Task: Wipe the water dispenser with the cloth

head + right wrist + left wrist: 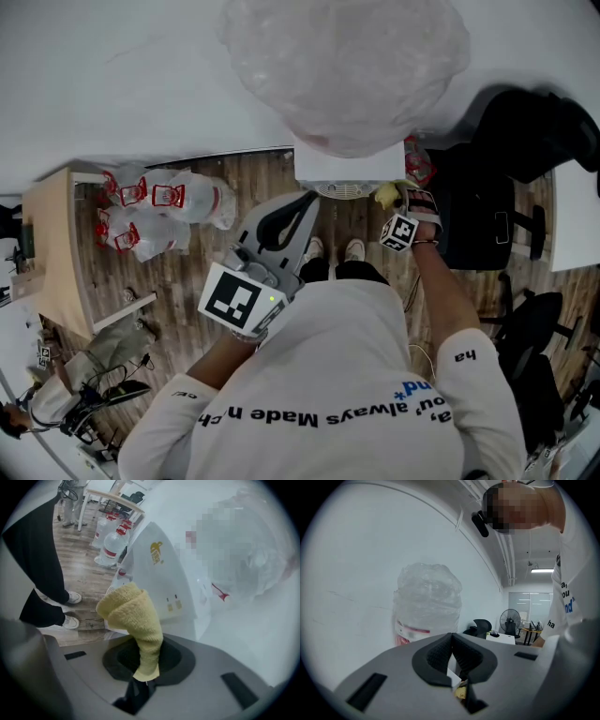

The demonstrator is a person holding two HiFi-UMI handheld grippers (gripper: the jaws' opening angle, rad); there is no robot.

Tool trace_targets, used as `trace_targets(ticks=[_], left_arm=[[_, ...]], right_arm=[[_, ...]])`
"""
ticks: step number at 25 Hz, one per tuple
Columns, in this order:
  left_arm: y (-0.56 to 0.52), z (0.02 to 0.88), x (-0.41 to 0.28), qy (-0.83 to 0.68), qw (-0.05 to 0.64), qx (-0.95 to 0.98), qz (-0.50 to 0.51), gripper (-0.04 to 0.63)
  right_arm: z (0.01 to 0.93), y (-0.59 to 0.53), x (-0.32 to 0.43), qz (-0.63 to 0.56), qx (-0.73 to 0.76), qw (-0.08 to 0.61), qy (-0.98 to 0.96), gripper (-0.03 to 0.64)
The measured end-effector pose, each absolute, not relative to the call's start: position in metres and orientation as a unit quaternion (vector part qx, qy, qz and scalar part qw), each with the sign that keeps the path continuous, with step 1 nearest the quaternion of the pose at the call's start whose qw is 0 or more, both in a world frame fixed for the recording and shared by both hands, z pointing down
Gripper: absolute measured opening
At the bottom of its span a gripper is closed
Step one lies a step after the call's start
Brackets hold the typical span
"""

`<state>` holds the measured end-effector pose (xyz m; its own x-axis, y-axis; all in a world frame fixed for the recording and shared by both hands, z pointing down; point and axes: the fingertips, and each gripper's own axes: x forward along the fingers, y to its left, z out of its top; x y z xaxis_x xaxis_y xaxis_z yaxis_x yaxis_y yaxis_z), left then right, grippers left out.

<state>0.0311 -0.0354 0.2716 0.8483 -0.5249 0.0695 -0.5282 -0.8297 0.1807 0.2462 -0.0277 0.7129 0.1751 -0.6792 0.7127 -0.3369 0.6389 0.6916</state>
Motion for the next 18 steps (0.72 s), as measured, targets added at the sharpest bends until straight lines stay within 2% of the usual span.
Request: trace_targets(ticks=[6,13,18], left_arm=[[-0.039,0.272,0.027,-0.280,0.096,0.955,0.010,0.018],[-0.039,0.284,0.022,-0.287,0.106,0.952,0.020,0.018],[-0.039,0.297,0.015,-0.295,0.112,0.949,0.029,0.018]], right_arm=[[0.716,-0.029,0.244,-0.070,0.447,0.619,-0.642,0.058],[0.720,-0.032,0.243,0.066,0.526,0.533,-0.659,0.058],[0.727,-0.033,0.244,0.117,0.550,0.498,-0.661,0.058]])
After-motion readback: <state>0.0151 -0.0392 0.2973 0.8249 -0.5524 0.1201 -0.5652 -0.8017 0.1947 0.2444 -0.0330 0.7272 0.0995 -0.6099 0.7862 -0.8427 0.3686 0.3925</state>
